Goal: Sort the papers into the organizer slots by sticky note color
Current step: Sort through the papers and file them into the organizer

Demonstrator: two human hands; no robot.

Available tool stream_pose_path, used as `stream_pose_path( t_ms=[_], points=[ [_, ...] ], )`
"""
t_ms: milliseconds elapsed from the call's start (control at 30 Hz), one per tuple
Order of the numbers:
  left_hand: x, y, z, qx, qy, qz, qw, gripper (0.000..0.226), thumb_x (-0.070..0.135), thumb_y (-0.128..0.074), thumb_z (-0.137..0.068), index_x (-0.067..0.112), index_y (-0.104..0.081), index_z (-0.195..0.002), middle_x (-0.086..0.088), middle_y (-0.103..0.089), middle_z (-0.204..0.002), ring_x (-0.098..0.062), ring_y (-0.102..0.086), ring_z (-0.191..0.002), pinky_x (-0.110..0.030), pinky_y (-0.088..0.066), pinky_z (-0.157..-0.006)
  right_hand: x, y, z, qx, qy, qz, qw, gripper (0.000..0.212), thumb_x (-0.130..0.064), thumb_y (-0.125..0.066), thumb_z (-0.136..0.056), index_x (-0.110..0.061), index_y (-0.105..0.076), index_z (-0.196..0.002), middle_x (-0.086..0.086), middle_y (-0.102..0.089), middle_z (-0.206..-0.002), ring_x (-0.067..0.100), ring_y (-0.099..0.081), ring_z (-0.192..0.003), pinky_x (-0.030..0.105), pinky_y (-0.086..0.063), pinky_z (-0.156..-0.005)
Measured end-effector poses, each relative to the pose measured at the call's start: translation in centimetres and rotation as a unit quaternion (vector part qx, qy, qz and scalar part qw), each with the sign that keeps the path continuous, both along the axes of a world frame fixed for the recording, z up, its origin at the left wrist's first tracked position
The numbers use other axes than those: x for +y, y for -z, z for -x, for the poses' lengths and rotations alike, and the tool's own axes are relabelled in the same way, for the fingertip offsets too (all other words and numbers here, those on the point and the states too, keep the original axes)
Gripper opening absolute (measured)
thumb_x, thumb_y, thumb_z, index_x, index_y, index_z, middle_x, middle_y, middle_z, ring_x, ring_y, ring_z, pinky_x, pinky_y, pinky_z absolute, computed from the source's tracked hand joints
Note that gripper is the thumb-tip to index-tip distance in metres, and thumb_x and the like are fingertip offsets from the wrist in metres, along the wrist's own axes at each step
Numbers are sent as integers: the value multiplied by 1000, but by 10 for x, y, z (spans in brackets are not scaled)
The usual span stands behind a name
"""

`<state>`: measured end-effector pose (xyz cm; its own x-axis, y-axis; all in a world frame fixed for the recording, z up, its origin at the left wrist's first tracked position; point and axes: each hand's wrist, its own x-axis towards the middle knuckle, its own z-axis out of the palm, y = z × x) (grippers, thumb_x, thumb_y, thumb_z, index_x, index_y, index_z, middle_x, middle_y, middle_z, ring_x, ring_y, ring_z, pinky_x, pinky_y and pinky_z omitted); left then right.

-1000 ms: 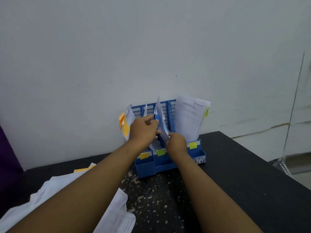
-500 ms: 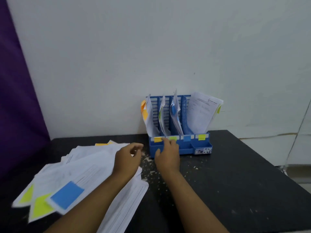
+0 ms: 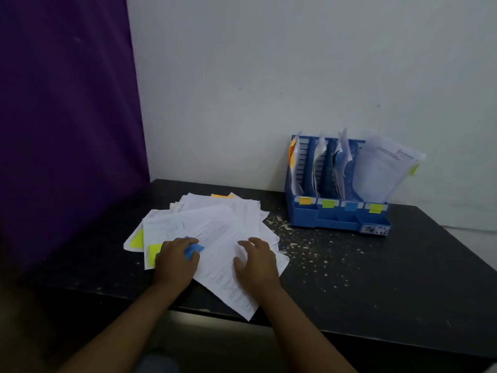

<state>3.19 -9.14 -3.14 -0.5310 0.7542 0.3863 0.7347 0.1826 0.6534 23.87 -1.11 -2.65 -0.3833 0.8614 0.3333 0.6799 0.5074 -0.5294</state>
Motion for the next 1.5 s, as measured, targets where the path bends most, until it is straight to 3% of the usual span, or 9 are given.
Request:
stream_pose_path(
  t_ms=[233,400,500,600,1000,1100,1200,1333,1500],
  points=[
    [5,2,10,-6,-106,78,991,60,38,-65,-100,15,-50,-152,-9,-54,-149,-33,-47,-137,-56,-34,-116,-1,2,-1,-51,58,10,997,56,-52,-52,-98,-28,-52,-148,-1,-44,-158,21,-32,-151,52,-16,-129],
    [4,6,12,-66,-108,-14,992,36,26,-70,-99,18,-61,-133,-9,-66,-129,-32,-60,-122,-56,-44,-110,2,8,0,-59,81,-1,995,59,-58,-49,-94,-28,-50,-146,-4,-51,-150,20,-41,-143,55,-22,-126],
    [-3,5,13,-134,-91,-81,984,21,30,-73,-99,19,-64,-115,-3,-71,-115,-27,-69,-109,-49,-62,-88,2,8,0,-57,82,-7,995,61,-57,-50,-94,-28,-49,-147,-5,-52,-150,20,-43,-142,54,-23,-126],
    [-10,0,11,-160,-76,-112,978,13,29,-74,-99,20,-64,-101,2,-68,-105,-21,-67,-102,-42,-63,-78,2,7,1,-55,82,3,995,63,-58,-52,-95,-29,-47,-151,-5,-50,-154,20,-41,-144,53,-21,-127],
    [-15,-11,5,-181,1,-195,964,9,17,-61,-106,24,-67,-103,16,-67,-102,-4,-64,-99,-29,-55,-74,23,-5,-12,12,135,72,988,78,-56,-68,-90,-28,-39,-157,-1,-56,-150,26,-44,-142,55,-33,-120],
    [-14,-11,4,-182,24,-192,964,10,17,-61,-107,21,-69,-105,18,-69,-101,4,-64,-96,-26,-55,-76,25,-19,-21,39,126,93,987,55,-57,-70,-91,-33,-60,-140,-11,-70,-126,19,-56,-126,51,-40,-111],
    [-15,-15,2,-217,38,-194,956,6,19,-63,-106,19,-68,-110,14,-71,-101,4,-68,-94,-22,-58,-68,15,-29,-25,162,74,158,971,17,-42,-73,-96,-25,-72,-99,-14,-72,-95,4,-65,-87,35,-56,-88],
    [-18,-22,-2,-273,36,-180,945,20,27,-73,-99,24,-63,-116,3,-74,-88,-11,-75,-79,-23,-60,-58,4,-27,-31,309,84,149,936,29,-32,-75,-96,-16,-73,-72,-8,-68,-66,3,-58,-60,29,-51,-67],
    [-16,-16,-1,-201,74,-90,973,23,34,-75,-97,14,-69,-87,1,-77,-86,-15,-75,-83,-30,-62,-75,-7,-28,-34,359,90,144,918,26,-26,-69,-101,-21,-76,-76,-11,-72,-68,-3,-63,-63,22,-52,-68]
  ],
)
